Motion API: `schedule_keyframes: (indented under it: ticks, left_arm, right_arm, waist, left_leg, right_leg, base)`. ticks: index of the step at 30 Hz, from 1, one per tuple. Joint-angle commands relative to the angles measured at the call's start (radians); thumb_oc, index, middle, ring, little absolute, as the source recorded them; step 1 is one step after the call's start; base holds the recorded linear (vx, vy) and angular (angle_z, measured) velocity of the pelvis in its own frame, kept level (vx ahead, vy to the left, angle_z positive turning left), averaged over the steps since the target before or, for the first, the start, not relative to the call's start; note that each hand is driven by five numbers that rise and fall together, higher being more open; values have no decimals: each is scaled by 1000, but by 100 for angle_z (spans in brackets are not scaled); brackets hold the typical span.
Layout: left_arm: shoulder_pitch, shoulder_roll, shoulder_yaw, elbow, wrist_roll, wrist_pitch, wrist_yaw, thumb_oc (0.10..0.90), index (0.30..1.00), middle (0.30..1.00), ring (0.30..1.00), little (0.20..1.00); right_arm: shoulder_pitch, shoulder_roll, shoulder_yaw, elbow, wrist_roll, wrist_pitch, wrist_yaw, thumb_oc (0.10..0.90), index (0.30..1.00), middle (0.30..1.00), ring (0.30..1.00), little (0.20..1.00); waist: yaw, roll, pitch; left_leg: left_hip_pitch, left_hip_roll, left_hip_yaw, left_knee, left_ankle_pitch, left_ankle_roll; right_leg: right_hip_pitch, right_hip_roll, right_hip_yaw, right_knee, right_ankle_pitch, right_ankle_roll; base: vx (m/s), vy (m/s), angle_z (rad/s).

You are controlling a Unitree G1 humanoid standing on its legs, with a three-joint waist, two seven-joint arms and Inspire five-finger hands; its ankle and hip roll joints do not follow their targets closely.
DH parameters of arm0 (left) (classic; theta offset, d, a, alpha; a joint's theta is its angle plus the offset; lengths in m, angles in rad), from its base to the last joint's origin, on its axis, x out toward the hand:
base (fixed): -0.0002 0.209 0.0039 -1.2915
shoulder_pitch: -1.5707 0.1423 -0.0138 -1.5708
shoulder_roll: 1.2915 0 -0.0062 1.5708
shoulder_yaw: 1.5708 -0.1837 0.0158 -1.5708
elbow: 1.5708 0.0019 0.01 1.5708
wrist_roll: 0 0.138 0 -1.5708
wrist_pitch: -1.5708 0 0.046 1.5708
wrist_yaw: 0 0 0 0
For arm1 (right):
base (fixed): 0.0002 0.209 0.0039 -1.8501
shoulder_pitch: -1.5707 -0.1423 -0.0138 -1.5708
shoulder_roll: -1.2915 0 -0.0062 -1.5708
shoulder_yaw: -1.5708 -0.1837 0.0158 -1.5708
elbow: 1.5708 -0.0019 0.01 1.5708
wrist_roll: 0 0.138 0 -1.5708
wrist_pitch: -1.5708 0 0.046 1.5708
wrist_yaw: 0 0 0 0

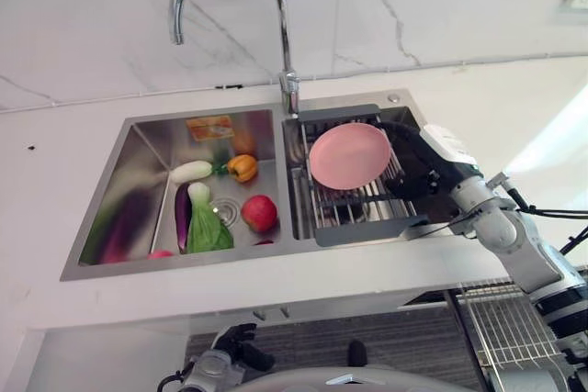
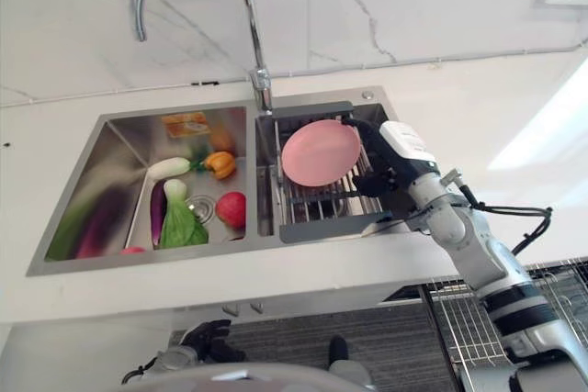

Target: Place the dishes in the dishwasher.

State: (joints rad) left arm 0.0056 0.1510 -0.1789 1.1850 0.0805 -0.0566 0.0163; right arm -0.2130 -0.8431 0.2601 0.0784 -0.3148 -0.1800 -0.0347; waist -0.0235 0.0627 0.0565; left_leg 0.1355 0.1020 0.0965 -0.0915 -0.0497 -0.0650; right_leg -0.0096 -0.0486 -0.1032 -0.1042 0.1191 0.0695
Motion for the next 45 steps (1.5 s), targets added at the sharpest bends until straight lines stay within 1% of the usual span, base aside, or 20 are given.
schedule_keyframes:
  ticks: [1,5,8,11,15,16,17,19,21,23,24,27,30,31,33,42,43,44,45]
  left_arm:
    - [16,48,-49,110,35,-11,8,800,900,900,900,900]
    - [15,53,-48,108,29,-14,12,800,900,900,900,900]
    - [15,53,-48,108,29,-14,12,800,900,900,900,900]
    - [11,50,-61,101,23,-20,15,800,900,900,900,900]
    - [11,48,-67,89,5,-25,14,800,900,900,900,900]
    - [10,48,-69,85,1,-27,15,800,900,900,900,900]
    - [8,48,-74,82,2,-29,19,800,900,900,900,900]
    - [8,49,-73,82,2,-29,19,800,900,900,900,900]
    - [3,51,-82,68,12,-36,42,800,900,900,900,900]
    - [1,57,-82,50,8,-42,60,800,900,900,900,900]
    - [1,57,-82,49,8,-42,60,800,900,900,900,900]
    - [0,69,-85,27,3,-49,81,800,900,900,900,900]
    - [4,78,-88,20,7,-50,91,800,900,900,900,900]
    - [4,78,-88,20,7,-50,91,800,900,900,900,900]
    - [5,82,-90,22,10,-50,99,800,900,900,900,900]
    - [6,85,-106,12,21,-49,109,800,900,900,900,900]
    - [5,85,-107,11,22,-50,109,800,900,900,900,900]
    - [5,85,-109,9,24,-51,109,800,900,900,900,900]
    - [4,84,-111,7,24,-51,110,800,900,900,900,900]
  right_arm:
    - [-139,-15,-3,2,-45,-70,-63,800,900,900,900,900]
    - [-154,-41,45,39,-90,-65,-59,800,900,900,900,900]
    - [-156,-40,46,40,-90,-65,-59,800,900,900,900,900]
    - [-190,-43,120,95,-167,-57,-68,800,900,900,900,900]
    - [-222,-28,161,125,-202,-49,-80,800,900,900,900,900]
    - [-232,-24,172,137,-219,-45,-91,800,900,900,900,900]
    - [-244,-16,183,147,-263,-35,-116,800,900,900,900,900]
    - [-246,-14,185,149,-264,-36,-117,800,900,900,900,900]
    - [-269,17,195,188,-328,-11,-172,800,900,900,900,900]
    - [-281,35,201,216,-352,5,-204,800,900,900,900,900]
    - [-282,36,203,219,-353,4,-206,800,900,900,900,900]
    - [-303,52,215,258,-401,32,-249,800,900,900,900,900]
    - [-319,54,224,281,-428,44,-277,800,900,900,900,900]
    - [-319,54,225,282,-428,44,-278,800,900,900,900,900]
    - [-323,68,219,303,-436,58,-315,800,900,900,900,900]
    - [-345,98,228,351,-447,86,-359,800,900,900,900,900]
    - [-343,101,226,351,-445,87,-362,685,728,728,728,728]
    - [-343,105,227,355,-443,88,-363,480,420,420,420,420]
    - [-343,109,227,356,-440,87,-364,400,300,300,300,300]
  waist:
    - [13,-95,-23]
    - [16,-98,-23]
    - [16,-97,-23]
    - [22,-102,-23]
    - [25,-104,-22]
    - [27,-104,-21]
    - [31,-104,-21]
    - [31,-104,-20]
    - [40,-107,-19]
    - [48,-109,-13]
    - [48,-109,-13]
    - [65,-117,-6]
    - [73,-121,0]
    - [72,-121,0]
    - [80,-125,6]
    - [94,-131,17]
    - [95,-131,17]
    - [97,-131,19]
    - [98,-131,19]
  left_leg:
    - [-2,-60,-33,4,-27,10]
    - [0,-60,-37,4,-31,11]
    - [0,-60,-37,4,-31,11]
    - [2,-60,-39,4,-34,14]
    - [3,-61,-40,4,-35,15]
    - [2,-62,-40,4,-35,15]
    - [1,-63,-42,4,-35,15]
    - [1,-63,-42,4,-35,15]
    - [-2,-64,-49,4,-36,17]
    - [-7,-65,-53,4,-35,17]
    - [-7,-65,-53,4,-34,17]
    - [-18,-67,-65,4,-32,18]
    - [-25,-67,-74,4,-29,17]
    - [-26,-67,-75,4,-29,17]
    - [-31,-65,-81,4,-28,17]
    - [-38,-69,-94,4,-27,18]
    - [-39,-69,-95,4,-27,18]
    - [-40,-69,-96,4,-27,18]
    - [-40,-69,-97,4,-26,19]
  right_leg:
    - [83,-45,12,17,-126,60]
    - [87,-45,9,17,-129,59]
    - [87,-45,9,17,-129,59]
    - [89,-46,9,17,-131,60]
    - [90,-47,8,17,-131,60]
    - [90,-47,7,17,-131,60]
    - [90,-47,5,17,-132,60]
    - [90,-47,5,17,-132,60]
    - [90,-50,1,17,-132,60]
    - [87,-51,-4,17,-132,60]
    - [86,-51,-4,17,-132,60]
    - [82,-52,-15,17,-132,62]
    - [79,-52,-24,17,-134,62]
    - [79,-52,-25,17,-134,62]
    - [79,-54,-32,17,-135,62]
    - [74,-56,-39,17,-133,64]
    - [74,-56,-39,17,-133,64]
    - [74,-57,-41,17,-133,63]
    - [73,-57,-41,17,-134,63]
  base:
    - [14,-1,7]
    - [19,0,5]
    - [2,0,1]
    - [0,0,0]
    - [0,0,0]
    - [0,0,0]
    - [0,0,0]
    - [0,0,0]
    - [0,0,0]
    - [0,0,0]
    - [-8,3,6]
    - [0,-2,7]
    - [-1,-3,10]
    - [-4,2,13]
    - [0,-1,9]
    - [1,2,6]
    - [0,0,0]
    - [0,0,0]
    - [0,0,0]
